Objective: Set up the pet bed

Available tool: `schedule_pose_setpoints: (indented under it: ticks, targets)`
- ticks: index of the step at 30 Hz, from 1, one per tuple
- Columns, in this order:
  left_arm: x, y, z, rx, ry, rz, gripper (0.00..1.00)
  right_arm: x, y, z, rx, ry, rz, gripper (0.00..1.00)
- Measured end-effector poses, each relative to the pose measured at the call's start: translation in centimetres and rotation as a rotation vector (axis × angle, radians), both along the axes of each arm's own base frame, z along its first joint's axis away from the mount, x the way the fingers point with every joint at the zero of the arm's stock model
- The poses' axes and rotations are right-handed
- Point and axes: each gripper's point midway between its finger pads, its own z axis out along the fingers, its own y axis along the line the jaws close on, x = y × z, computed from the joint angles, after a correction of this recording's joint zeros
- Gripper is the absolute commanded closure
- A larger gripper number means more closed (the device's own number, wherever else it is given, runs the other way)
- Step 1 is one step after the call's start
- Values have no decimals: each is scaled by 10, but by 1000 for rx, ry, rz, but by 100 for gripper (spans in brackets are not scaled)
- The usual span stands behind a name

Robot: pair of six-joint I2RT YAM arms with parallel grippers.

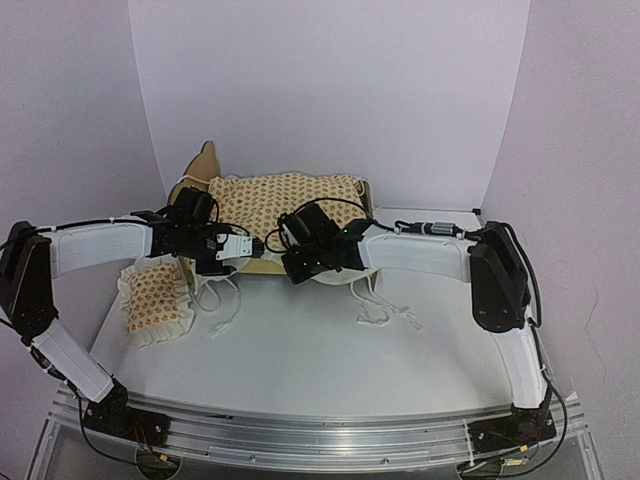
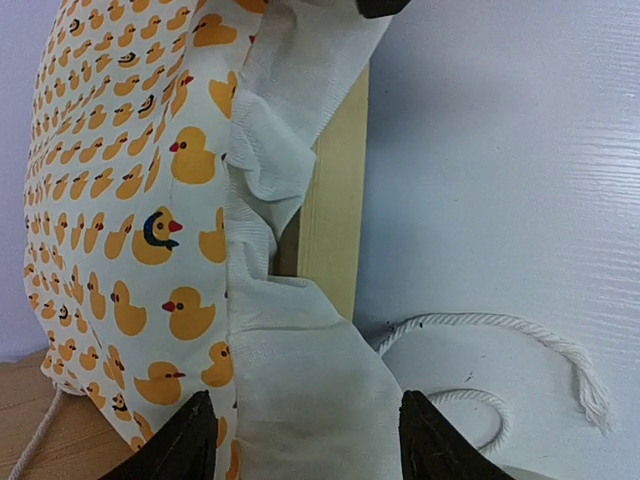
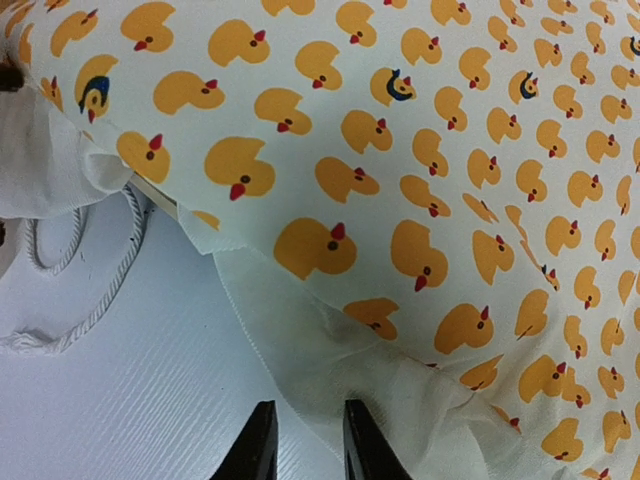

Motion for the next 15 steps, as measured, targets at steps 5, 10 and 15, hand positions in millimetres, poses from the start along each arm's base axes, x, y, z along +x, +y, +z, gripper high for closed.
schedule_pose_setpoints:
  ticks: [5,10,15]
  targets:
    - [17,2,-12,30,-32,45,79,7,-4,-2,-9,-11,-17,85]
    - [21,3,-15,38,-37,57,97,16,-7,-1,3,-14,-29,84]
    - [25,6,-24,50,-23,75,78,23,-9,-7,11,1,-32,74]
